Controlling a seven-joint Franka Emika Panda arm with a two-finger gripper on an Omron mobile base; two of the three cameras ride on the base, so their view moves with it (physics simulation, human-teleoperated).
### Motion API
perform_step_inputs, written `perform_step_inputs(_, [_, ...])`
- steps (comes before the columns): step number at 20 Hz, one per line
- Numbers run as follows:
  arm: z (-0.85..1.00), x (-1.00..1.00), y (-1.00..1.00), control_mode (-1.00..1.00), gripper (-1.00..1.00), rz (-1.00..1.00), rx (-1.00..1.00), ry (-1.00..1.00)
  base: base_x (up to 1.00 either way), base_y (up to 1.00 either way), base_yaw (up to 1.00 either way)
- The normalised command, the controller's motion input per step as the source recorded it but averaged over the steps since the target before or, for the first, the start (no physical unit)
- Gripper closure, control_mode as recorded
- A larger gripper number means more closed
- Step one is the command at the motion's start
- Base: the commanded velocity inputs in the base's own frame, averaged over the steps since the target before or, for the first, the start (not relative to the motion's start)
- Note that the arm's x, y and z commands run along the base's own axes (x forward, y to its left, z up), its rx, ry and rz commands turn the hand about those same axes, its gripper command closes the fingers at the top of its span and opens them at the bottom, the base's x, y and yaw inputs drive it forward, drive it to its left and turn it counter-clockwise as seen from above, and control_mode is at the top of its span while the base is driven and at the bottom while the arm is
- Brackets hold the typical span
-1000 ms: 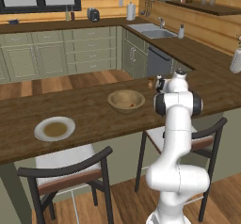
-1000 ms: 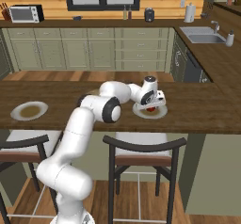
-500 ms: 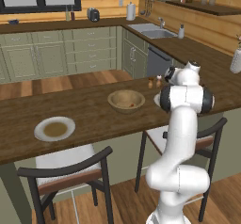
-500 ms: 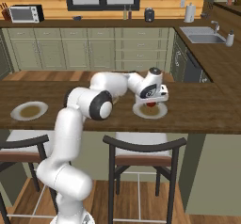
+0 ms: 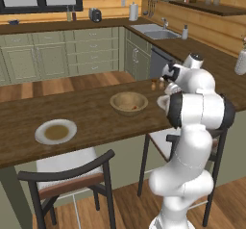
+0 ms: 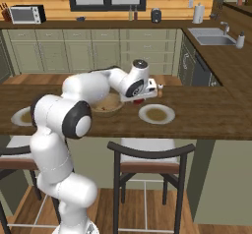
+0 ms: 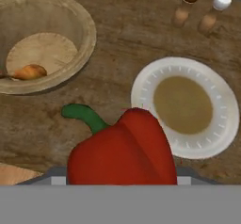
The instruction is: Pick the chicken drumstick and bell pepper from their plates and place them in the bowl. Then put the bowl in the fridge.
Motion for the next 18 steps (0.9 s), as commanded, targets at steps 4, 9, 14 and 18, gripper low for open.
perform_step_inputs(4, [0.62, 0.21, 0.92, -1.0, 1.0, 0.07, -0.01, 0.34, 0.0, 0.0, 0.0])
perform_step_inputs(9, [-0.04, 0.12, 0.89, -1.0, 1.0, 0.01, 0.04, 0.2, 0.0, 0.0, 0.0])
perform_step_inputs(14, [-0.52, 0.19, 0.95, -1.0, 1.0, 0.0, 0.01, 0.06, 0.0, 0.0, 0.0])
perform_step_inputs(18, [-0.46, 0.41, 0.64, -1.0, 1.0, -0.01, 0.0, 0.02, 0.0, 0.0, 0.0])
